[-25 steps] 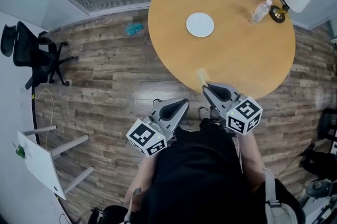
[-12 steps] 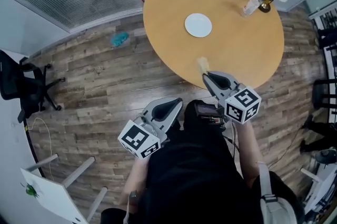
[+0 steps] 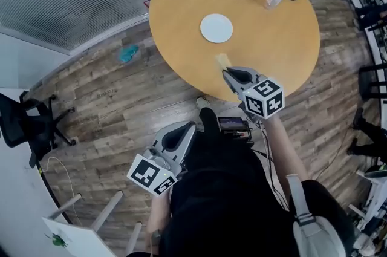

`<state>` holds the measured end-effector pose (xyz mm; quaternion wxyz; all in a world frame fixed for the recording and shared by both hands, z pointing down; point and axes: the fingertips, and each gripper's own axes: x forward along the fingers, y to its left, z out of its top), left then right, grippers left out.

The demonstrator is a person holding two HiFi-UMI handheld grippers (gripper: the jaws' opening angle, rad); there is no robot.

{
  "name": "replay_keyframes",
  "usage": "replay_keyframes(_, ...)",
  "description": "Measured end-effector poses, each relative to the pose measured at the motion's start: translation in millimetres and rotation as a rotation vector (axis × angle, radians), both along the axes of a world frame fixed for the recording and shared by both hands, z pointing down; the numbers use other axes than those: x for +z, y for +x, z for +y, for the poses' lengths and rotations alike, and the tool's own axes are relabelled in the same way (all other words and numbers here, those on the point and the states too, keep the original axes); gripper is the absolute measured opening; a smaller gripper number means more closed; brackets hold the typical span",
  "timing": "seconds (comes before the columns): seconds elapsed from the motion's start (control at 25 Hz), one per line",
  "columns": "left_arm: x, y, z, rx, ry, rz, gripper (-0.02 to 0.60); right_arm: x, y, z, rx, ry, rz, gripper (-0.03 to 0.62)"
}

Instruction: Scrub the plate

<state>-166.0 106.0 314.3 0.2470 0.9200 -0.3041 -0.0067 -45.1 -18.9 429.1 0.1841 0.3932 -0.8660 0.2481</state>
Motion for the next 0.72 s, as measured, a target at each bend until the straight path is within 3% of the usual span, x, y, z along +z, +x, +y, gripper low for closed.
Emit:
replay_keyframes(0.28,-14,7,-39,-0.027,0.015,-0.024,0.011,57,20,-71,0.002,-0.029,0.096,0.026)
replay_keyframes(0.44,-11,20,-61,-0.016,-0.013,-0.043,0.011,92,32,-111,-0.046,-0.026,0.216,0.026)
replay_keyframes(0.72,1,50,-92,0.006,-0.053,-0.061,0.011,146,42,-143,-0.128,-0.077,0.324,0.026)
